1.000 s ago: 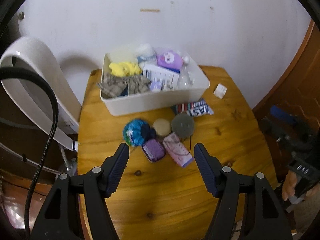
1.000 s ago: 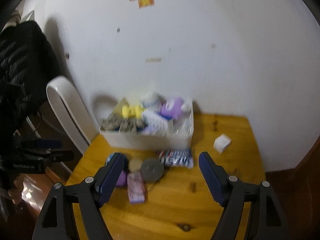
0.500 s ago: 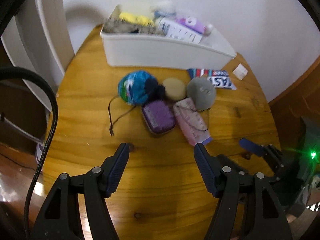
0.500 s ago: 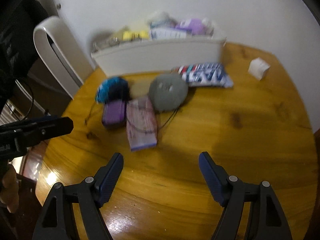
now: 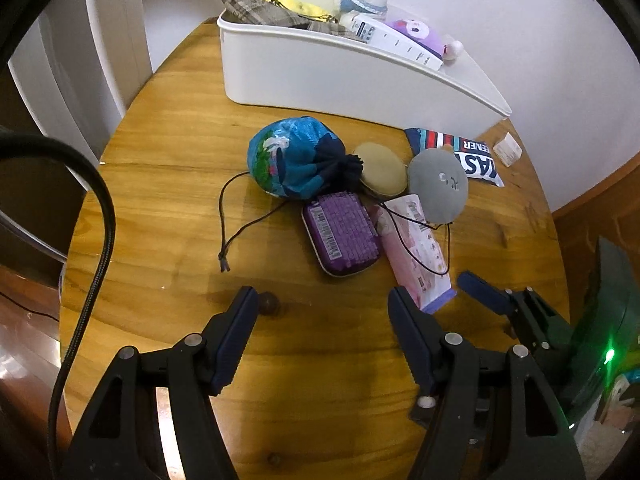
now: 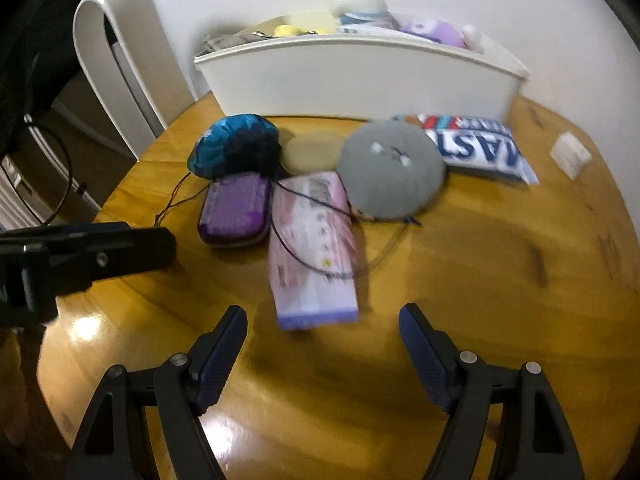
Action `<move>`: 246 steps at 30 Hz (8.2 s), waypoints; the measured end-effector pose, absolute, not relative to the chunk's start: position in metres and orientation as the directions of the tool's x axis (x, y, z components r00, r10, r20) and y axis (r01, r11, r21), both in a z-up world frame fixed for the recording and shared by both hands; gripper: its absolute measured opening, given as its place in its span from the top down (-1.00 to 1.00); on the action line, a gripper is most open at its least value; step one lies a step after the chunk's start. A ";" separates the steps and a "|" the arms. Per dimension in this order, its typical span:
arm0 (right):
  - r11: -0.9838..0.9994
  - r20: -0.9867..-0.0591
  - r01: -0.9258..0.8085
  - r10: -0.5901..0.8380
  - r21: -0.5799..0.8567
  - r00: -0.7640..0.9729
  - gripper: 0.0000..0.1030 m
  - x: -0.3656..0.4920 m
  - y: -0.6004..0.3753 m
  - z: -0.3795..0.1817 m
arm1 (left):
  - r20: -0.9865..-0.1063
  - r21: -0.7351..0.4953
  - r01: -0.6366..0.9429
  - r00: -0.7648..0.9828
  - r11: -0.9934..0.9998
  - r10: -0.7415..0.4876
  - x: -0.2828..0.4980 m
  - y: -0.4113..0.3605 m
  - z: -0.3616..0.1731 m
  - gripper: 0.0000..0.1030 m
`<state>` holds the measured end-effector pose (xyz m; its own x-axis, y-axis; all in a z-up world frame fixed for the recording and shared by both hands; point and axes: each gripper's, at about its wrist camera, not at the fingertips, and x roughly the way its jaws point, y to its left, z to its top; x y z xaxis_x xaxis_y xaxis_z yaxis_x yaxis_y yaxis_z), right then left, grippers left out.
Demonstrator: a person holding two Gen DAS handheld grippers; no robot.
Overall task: Organize objects
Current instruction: 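Grasp the purple tin with the left gripper while the right gripper grasps the pink package, then lift the purple tin with the left gripper while the right gripper carries the pink package to the tray, then release the purple tin into the tray with the left gripper while the right gripper drops the package in, then move both tools back toward the blue drawstring pouch and grey round pouch, then grasp the blue drawstring pouch with the left gripper while the right gripper grasps the grey round pouch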
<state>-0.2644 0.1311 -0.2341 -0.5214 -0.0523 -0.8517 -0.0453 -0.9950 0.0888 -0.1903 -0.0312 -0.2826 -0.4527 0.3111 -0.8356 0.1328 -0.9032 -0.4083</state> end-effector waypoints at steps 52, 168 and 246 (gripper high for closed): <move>-0.978 -0.832 -0.078 -0.122 0.194 -0.541 0.20 -0.250 0.153 -0.224 | -0.860 -0.302 0.184 -0.476 -0.935 0.184 -0.182 -0.025 -0.276 -0.11; -0.961 -0.580 -0.195 0.046 0.197 -0.813 -0.54 -0.239 0.158 0.034 | -0.718 -0.220 0.045 -0.683 -0.974 0.131 -0.255 -0.046 -0.053 -0.56; -0.913 -0.837 -0.356 0.030 0.200 -0.546 -0.54 -0.332 0.235 -0.198 | -0.857 -0.386 0.298 -0.467 -0.873 0.219 -0.324 -0.071 -0.303 -0.64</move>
